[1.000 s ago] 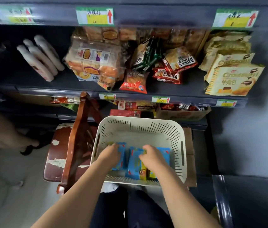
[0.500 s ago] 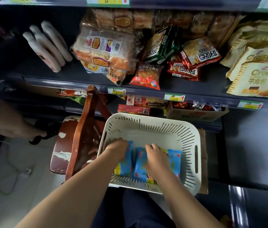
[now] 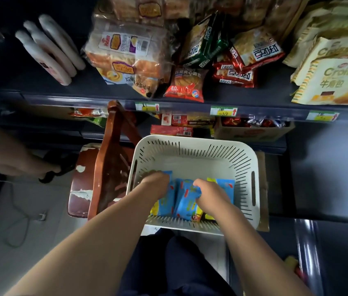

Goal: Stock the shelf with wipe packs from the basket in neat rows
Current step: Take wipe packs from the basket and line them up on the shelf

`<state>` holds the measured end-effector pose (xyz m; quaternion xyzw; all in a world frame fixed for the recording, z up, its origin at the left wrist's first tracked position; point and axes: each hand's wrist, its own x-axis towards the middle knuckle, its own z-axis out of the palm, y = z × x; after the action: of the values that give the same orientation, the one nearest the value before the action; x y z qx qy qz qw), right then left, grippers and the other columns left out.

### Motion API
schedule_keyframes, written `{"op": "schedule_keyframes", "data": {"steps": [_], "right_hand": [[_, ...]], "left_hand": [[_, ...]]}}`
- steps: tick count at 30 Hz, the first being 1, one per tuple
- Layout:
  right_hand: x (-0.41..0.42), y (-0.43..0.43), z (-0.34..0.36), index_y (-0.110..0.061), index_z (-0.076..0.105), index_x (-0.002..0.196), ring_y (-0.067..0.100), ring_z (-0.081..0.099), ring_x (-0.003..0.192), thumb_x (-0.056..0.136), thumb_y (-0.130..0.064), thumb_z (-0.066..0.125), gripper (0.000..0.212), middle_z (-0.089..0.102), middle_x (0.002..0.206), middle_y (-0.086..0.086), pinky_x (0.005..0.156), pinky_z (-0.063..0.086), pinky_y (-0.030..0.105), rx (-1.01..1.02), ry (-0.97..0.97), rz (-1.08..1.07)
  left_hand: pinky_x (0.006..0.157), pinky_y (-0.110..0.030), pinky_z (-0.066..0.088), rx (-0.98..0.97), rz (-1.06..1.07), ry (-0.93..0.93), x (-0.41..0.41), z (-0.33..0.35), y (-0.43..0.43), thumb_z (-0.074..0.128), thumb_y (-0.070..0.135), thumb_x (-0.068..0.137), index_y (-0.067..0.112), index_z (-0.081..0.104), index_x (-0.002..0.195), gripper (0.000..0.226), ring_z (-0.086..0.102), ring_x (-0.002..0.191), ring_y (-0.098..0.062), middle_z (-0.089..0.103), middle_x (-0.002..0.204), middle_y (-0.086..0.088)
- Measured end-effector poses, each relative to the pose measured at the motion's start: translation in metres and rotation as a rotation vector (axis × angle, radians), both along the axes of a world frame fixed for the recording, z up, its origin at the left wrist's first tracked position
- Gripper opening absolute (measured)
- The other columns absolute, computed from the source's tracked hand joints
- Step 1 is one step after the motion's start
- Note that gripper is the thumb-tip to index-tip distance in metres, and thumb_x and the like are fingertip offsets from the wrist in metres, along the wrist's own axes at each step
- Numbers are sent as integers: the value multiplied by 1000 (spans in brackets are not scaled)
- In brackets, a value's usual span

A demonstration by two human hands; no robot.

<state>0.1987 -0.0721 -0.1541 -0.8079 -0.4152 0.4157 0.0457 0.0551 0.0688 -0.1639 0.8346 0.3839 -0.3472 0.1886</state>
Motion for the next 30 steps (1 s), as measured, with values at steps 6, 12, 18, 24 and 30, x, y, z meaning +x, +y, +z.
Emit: {"op": "schedule_keyframes", "data": {"steps": [6, 12, 18, 24, 30], "right_hand": [[22, -18, 46, -26, 67, 113, 22, 64, 100, 84, -17, 76, 32, 70, 106, -4, 71, 44, 28, 149, 77, -240], [53, -30, 148, -31, 73, 97, 12, 75, 83, 84, -17, 81, 21, 78, 90, -8, 79, 63, 45, 453, 278, -646], [48, -48, 245, -23, 74, 90, 26, 76, 97, 90, 4, 70, 27, 80, 94, 4, 92, 60, 47, 817, 537, -1010], [4, -97, 317, -12, 72, 112, 27, 75, 102, 90, 5, 70, 29, 77, 110, 12, 88, 62, 45, 1122, 489, -1207], [-64, -169, 360, -21, 73, 87, 22, 74, 87, 86, 9, 72, 30, 77, 79, -4, 82, 63, 42, 1400, 226, -1455]], "left_hand": [[91, -36, 52, -16, -35, -73, 1, 49, 29, 71, 28, 88, 19, 67, 121, 35, 62, 116, -30, 65, 127, -6], [64, -33, 40, 77, 244, -501, 1, 160, 56, 79, 27, 84, 13, 63, 94, 23, 58, 82, -25, 60, 86, -3], [69, -30, 57, -236, 462, -856, 10, 242, 47, 75, 10, 90, 18, 70, 81, 13, 66, 62, -10, 73, 73, 2], [80, -43, 63, -554, 404, -1092, 29, 305, 6, 71, 9, 93, 13, 73, 99, 7, 74, 83, -28, 79, 96, -14], [72, -32, 60, -750, 211, -1164, 40, 334, -81, 69, 7, 94, 7, 70, 98, 5, 72, 77, -21, 78, 88, -10]]}}
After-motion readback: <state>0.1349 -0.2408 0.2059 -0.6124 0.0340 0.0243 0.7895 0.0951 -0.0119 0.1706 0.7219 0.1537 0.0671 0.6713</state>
